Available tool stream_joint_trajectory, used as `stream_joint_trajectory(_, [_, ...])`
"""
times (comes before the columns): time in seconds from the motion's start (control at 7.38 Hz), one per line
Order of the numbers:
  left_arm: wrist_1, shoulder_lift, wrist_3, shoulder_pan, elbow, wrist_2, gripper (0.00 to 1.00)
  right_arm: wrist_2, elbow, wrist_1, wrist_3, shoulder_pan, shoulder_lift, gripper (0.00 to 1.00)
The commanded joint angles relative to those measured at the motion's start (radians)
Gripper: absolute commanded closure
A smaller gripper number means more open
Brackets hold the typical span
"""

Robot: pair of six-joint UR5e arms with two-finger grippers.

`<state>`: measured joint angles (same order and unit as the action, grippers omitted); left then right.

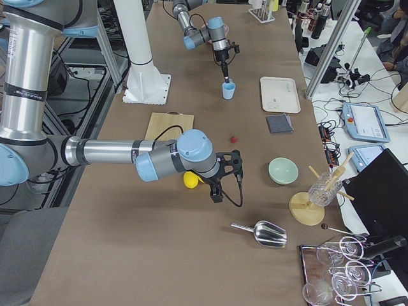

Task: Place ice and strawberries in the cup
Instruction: 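Lift the ice cubes and carry them over the light-blue cup, then release the ice into the cup and return the left gripper to the bowl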

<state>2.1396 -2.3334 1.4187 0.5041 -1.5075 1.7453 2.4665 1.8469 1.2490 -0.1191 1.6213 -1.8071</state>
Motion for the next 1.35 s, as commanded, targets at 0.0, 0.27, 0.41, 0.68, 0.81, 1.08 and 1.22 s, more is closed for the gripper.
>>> stream_joint_trajectory(0.0, [0.002,0.003,-0.018,0.001,0.001,-0.001,1.00,0.000,-0.002,0.001,-0.001,-0.001,0.000,0.00])
stream_joint_trajectory(0.27, [0.006,0.005,-0.094,-0.001,-0.006,0.000,0.03,0.000,-0.002,0.001,-0.001,-0.001,0.000,0.00])
stream_joint_trajectory(0.41, [0.006,0.008,-0.101,-0.001,-0.007,0.002,0.02,0.000,-0.002,0.003,-0.001,-0.001,0.000,0.00])
stream_joint_trajectory(0.68, [-0.006,0.032,-0.107,0.022,-0.054,0.011,0.00,0.000,0.000,0.003,-0.001,-0.003,0.000,0.00])
stream_joint_trajectory(0.81, [-0.053,0.093,-0.138,0.065,-0.125,0.095,0.00,-0.001,-0.002,0.003,-0.001,-0.003,0.000,0.00])
stream_joint_trajectory(1.08, [-0.360,0.166,-0.267,0.195,-0.337,0.255,0.00,-0.003,-0.002,0.003,-0.001,-0.003,0.000,0.00])
stream_joint_trajectory(1.22, [-0.457,0.225,-0.414,0.211,-0.426,0.257,0.00,-0.006,-0.002,0.003,-0.001,-0.003,0.000,0.00])
